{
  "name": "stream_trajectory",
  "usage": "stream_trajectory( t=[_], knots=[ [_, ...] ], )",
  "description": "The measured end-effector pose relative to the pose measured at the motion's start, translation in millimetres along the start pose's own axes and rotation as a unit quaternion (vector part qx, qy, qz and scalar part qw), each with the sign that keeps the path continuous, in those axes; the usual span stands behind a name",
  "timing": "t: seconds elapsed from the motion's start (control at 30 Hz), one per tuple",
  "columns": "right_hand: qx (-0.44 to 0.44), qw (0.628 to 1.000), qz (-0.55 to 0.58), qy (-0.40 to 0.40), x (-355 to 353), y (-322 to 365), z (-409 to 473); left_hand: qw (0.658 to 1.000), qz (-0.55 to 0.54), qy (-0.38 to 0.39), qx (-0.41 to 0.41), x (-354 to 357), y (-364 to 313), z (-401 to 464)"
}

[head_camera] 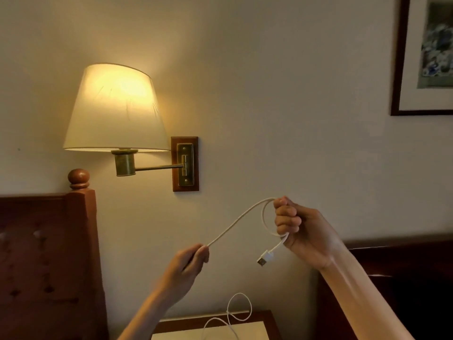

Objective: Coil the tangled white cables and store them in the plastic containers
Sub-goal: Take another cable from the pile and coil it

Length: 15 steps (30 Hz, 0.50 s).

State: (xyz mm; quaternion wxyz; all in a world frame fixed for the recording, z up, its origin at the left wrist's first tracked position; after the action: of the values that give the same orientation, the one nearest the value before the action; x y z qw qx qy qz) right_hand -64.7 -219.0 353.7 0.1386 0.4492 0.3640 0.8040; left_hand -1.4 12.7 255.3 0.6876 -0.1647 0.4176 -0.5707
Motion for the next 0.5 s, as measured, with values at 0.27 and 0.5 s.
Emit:
stream_trajectory(
  t=[0.27,0.5],
  knots=[
    [-0.081,0.917,-0.372,-0.118,-1,-30,16,0.912,0.319,0.254,0.052,43,-98,-13],
    [-0.070,0.848,-0.521,-0.067,-5,-49,7,0.892,0.366,0.062,0.258,11,-140,6]
  ],
)
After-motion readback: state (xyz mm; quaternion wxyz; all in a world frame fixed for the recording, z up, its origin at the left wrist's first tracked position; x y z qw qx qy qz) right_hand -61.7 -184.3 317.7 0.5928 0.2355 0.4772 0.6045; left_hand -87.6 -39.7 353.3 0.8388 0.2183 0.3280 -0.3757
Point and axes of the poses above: each hand's wrist, its own z-axis towards the middle knuckle, its own x-axis out of the palm, y = z × x, the point moved 4 cm from there along z, towards the middle knuckle, and after that the axes turned 1 degree about -z, right-handed, at the moved point
